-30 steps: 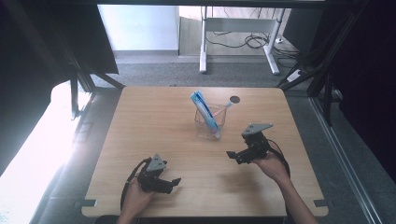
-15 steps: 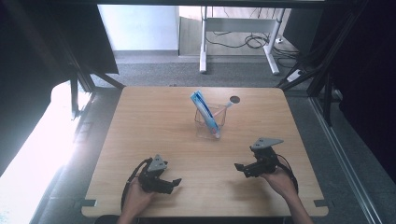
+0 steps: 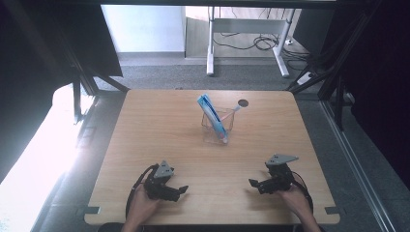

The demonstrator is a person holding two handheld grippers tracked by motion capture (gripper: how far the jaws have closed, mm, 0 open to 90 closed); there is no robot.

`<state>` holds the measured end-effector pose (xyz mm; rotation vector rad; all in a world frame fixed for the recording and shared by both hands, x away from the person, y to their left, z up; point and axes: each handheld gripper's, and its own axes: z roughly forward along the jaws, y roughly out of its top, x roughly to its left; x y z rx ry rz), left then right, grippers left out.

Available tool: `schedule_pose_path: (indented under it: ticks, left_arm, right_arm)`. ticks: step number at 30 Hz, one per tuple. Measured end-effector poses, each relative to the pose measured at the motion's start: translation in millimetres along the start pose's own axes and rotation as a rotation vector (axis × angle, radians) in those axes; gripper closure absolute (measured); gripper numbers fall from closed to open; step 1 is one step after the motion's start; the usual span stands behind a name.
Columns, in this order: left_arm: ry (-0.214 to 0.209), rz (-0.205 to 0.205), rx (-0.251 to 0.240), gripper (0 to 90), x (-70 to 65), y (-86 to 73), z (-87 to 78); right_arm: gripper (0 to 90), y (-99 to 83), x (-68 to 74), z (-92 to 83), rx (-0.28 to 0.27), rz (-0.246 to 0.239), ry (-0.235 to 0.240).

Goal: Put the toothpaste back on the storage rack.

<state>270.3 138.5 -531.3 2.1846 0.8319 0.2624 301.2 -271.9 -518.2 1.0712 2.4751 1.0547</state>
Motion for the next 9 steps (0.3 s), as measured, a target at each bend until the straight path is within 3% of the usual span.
schedule_pose_path:
  ticks: [9]
  left_arm:
    - [0.004, 0.004, 0.013, 13.0, -0.4, 0.8, 1.5]
  right_arm:
    - [1.0, -10.1, -1.3, 1.4, 0.022, -0.011, -0.010]
